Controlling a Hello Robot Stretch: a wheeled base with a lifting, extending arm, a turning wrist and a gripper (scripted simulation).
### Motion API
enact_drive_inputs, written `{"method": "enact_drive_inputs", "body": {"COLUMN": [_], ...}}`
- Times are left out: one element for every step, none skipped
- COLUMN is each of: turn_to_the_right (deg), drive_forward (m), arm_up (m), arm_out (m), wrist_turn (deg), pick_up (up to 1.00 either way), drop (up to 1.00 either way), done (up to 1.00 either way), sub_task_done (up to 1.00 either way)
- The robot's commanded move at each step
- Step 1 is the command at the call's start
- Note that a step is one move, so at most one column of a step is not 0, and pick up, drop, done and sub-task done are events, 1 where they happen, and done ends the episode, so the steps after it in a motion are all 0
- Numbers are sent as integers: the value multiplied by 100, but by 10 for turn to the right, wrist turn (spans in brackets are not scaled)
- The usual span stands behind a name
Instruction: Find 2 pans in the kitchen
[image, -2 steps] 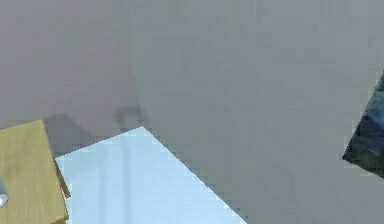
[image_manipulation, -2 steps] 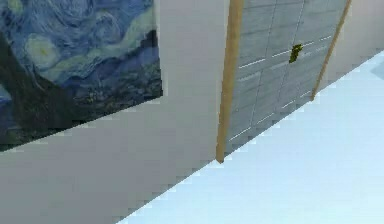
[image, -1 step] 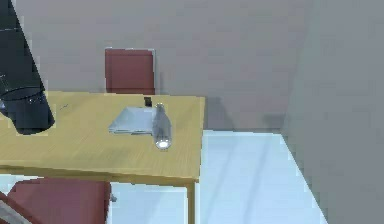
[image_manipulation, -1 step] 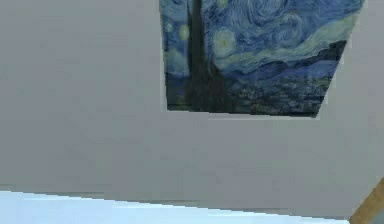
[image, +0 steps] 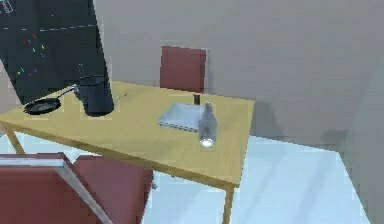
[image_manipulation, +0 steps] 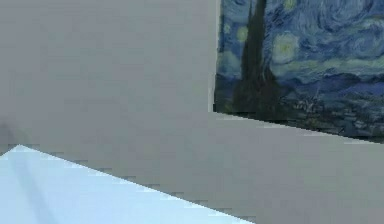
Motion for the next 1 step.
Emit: {"method": "enact_drive_inputs", "body": {"turn_to_the_right": [0], "drive_forward": [0], "arm_up": [0], "arm_out": [0], "wrist_turn": [0], "pick_up": [0], "drop": [0], "done": [100], "sub_task_done": [0]}}
